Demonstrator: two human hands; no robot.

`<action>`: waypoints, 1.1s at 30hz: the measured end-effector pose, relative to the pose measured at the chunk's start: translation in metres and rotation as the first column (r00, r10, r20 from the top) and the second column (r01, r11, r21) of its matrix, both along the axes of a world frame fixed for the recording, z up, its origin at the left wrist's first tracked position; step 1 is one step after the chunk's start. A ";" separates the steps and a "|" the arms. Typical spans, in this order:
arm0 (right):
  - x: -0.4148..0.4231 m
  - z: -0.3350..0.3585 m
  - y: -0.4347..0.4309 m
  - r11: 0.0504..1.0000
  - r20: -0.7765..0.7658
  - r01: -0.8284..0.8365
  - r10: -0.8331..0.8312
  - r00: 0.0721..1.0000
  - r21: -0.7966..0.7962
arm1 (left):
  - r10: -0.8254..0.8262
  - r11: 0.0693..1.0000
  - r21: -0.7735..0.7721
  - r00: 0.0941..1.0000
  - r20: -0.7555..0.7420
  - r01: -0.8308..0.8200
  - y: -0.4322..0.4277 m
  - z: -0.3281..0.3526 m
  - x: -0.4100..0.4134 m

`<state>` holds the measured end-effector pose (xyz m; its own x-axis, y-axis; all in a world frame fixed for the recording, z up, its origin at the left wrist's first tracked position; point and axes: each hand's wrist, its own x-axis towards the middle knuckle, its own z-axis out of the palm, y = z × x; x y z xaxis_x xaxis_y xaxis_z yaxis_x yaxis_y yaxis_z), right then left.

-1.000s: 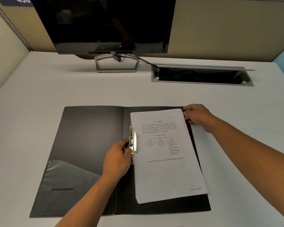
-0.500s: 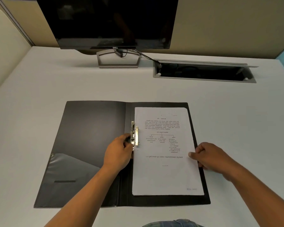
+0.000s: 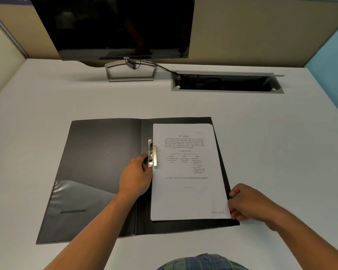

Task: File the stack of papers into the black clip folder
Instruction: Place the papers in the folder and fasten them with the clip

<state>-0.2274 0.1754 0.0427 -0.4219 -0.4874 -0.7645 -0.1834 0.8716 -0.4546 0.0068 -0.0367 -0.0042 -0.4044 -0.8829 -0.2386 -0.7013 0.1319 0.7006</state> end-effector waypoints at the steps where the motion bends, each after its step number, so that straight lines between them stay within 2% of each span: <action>1: 0.000 0.001 -0.001 1.000 0.001 -0.012 0.012 1.000 0.007 | -0.004 1.000 -0.003 1.000 0.002 0.004 0.000 0.000 0.000; 3: -0.008 0.003 -0.006 0.999 -0.079 -0.001 -0.002 0.997 -0.044 | -0.009 1.000 -0.008 1.000 0.005 0.009 0.000 -0.001 0.001; 6: -0.028 0.008 -0.030 0.978 -0.215 0.023 -0.069 0.974 -0.207 | -0.005 1.000 -0.006 1.000 0.006 0.005 -0.001 -0.001 0.001; 10: -0.054 0.009 -0.086 0.893 -0.184 0.089 -0.187 0.965 -0.442 | 0.008 1.000 -0.006 1.000 0.011 -0.008 -0.001 -0.002 0.000; 12: -0.063 0.004 -0.112 0.861 -0.173 0.123 -0.236 0.956 -0.493 | 0.010 1.000 -0.009 1.000 0.012 -0.010 -0.001 -0.004 0.000; 15: -0.070 -0.010 -0.138 0.868 -0.160 0.152 -0.254 0.954 -0.473 | 0.014 1.000 -0.016 1.000 0.022 -0.014 -0.002 -0.005 0.000; 20: -0.076 -0.021 -0.160 0.880 -0.182 0.109 -0.215 0.959 -0.462 | 0.014 1.000 -0.018 1.000 0.016 -0.013 -0.003 -0.006 0.000; 23: -0.074 -0.017 -0.162 0.874 -0.133 0.098 -0.182 0.974 -0.476 | 0.008 1.000 -0.026 0.999 0.031 -0.007 -0.003 -0.006 0.000; 31: -0.070 -0.021 -0.147 0.856 -0.103 0.152 -0.231 0.967 -0.494 | 0.015 0.999 -0.033 0.999 0.041 -0.013 -0.002 -0.006 -0.001; 33: -0.071 -0.023 -0.147 0.856 -0.134 0.168 -0.264 0.955 -0.489 | 0.014 0.999 -0.039 0.999 0.043 -0.013 -0.002 -0.006 -0.002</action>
